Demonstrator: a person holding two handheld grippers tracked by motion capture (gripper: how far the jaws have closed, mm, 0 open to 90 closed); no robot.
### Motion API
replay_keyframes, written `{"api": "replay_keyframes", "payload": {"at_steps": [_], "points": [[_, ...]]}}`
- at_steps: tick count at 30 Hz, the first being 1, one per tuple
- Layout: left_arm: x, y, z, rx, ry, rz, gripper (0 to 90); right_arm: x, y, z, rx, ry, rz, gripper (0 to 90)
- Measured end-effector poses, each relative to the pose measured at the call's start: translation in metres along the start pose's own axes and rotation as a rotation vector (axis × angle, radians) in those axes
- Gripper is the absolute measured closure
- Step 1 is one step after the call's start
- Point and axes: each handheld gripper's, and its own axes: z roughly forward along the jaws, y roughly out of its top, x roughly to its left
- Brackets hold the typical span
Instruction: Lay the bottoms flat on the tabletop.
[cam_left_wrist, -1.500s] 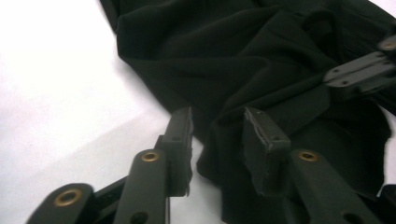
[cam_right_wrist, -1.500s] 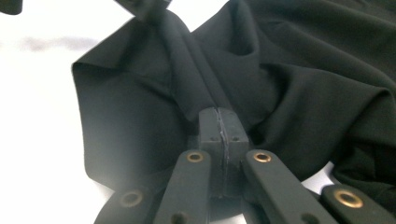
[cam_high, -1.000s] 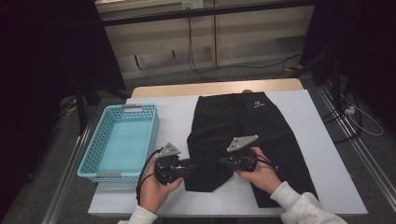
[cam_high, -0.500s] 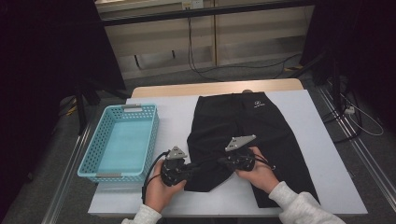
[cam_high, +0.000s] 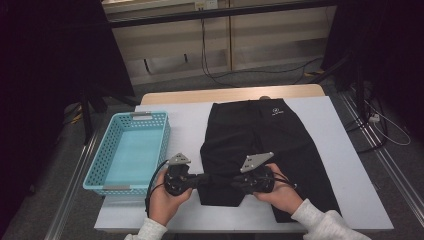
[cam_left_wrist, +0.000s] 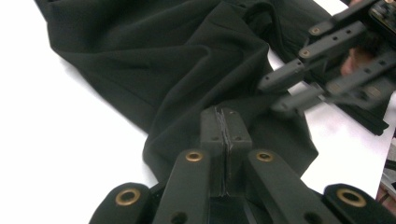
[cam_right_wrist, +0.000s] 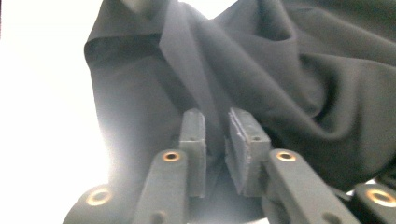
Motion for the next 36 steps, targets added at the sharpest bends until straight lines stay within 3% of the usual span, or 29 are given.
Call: {"api": "replay_keyframes", "payload": {"at_steps": [4, 8, 12, 15, 17, 19, 20, 22, 25, 27, 28, 31, 36], "points": [[0.001, -0.002, -0.005, 0.004, -0.006, -0.009, 89.3, 0.009, -0.002, -0.003, 0.01, 0.016, -0.027, 66.8], [-0.001, -0.002, -0.007, 0.003, -0.014, -0.008, 89.2, 0.013, -0.006, -0.003, 0.041, 0.043, -0.071, 87.2], [-0.001, -0.002, -0.008, -0.021, -0.015, -0.016, 86.5, 0.011, -0.01, -0.011, 0.053, 0.075, -0.087, 88.4], [0.002, -0.001, -0.01, -0.072, 0.022, -0.046, 68.0, 0.01, -0.014, -0.017, 0.068, 0.09, -0.112, 88.4], [0.005, -0.001, -0.008, -0.083, 0.023, -0.07, 65.4, 0.01, -0.016, -0.019, 0.078, 0.085, -0.119, 87.5], [0.005, -0.003, -0.001, -0.049, 0.059, -0.063, 62.1, 0.01, -0.016, -0.018, 0.081, 0.093, -0.108, 82.4], [0.006, -0.004, 0.003, -0.03, 0.059, -0.06, 62.1, 0.01, -0.016, -0.017, 0.08, 0.096, -0.105, 75.6], [0.006, -0.005, 0.012, 0.004, 0.096, -0.045, 61.9, 0.01, -0.015, -0.018, 0.069, 0.092, -0.1, 72.3], [0.008, -0.004, 0.021, 0.03, 0.137, -0.03, 66.1, 0.009, -0.012, -0.021, 0.03, 0.084, -0.066, 63.3], [0.009, -0.004, 0.024, 0.033, 0.14, -0.046, 72.7, 0.007, -0.01, -0.023, 0.008, 0.067, -0.056, 57.6], [0.01, -0.005, 0.024, 0.064, 0.139, -0.039, 74.8, 0.005, -0.01, -0.024, -0.003, 0.052, -0.054, 57.2], [0.009, -0.006, 0.025, 0.093, 0.11, -0.058, 86.8, 0.002, -0.009, -0.023, -0.013, 0.029, -0.049, 56.9], [0.003, -0.007, 0.02, 0.108, 0.063, -0.062, 88.1, -0.003, -0.005, -0.02, -0.049, 0.058, -0.003, 52.1]]}}
